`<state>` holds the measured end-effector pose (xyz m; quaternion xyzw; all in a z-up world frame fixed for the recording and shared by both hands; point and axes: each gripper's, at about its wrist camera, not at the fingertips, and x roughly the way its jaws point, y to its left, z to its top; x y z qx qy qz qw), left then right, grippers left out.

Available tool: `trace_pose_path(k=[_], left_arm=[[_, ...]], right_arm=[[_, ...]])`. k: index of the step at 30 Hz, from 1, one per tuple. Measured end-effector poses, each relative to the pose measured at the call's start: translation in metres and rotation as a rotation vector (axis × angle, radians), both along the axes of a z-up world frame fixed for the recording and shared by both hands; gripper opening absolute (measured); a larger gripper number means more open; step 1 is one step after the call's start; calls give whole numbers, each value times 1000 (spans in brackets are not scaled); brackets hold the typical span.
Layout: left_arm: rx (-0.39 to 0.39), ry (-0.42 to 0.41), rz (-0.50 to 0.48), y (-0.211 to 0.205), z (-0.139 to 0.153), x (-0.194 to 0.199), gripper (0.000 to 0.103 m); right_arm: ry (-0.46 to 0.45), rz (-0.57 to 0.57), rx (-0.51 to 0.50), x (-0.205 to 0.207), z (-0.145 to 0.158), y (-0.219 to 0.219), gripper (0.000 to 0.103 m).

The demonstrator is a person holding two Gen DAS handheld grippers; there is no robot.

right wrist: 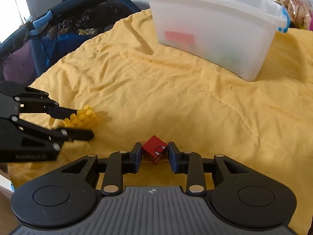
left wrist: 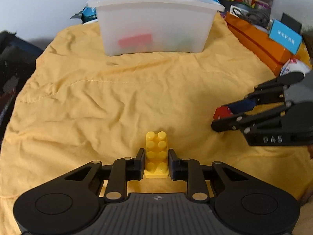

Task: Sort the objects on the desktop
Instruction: 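Carry the yellow brick and red cube over the white bin and open both grippers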

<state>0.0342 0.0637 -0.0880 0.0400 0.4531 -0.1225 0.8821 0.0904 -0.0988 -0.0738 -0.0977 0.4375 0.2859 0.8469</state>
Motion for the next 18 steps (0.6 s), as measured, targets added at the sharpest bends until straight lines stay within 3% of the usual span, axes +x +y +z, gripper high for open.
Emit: trace_pose_path(k=[4,8,14,18], left_arm=[[-14,-45,-12,0,22,14,27],[-26,-187,-35,0,75,49,27],[9,-408,-43,-10,145,118,27],[18,-422,-38,-25,150,172,27]], right_arm=[[-21,33,-29,-2,3,5,30],[-74,25,-2,10,25,8,30],[-272,-34,26,51,90,2,30],[-374,-109,23,92,122,-1,30]])
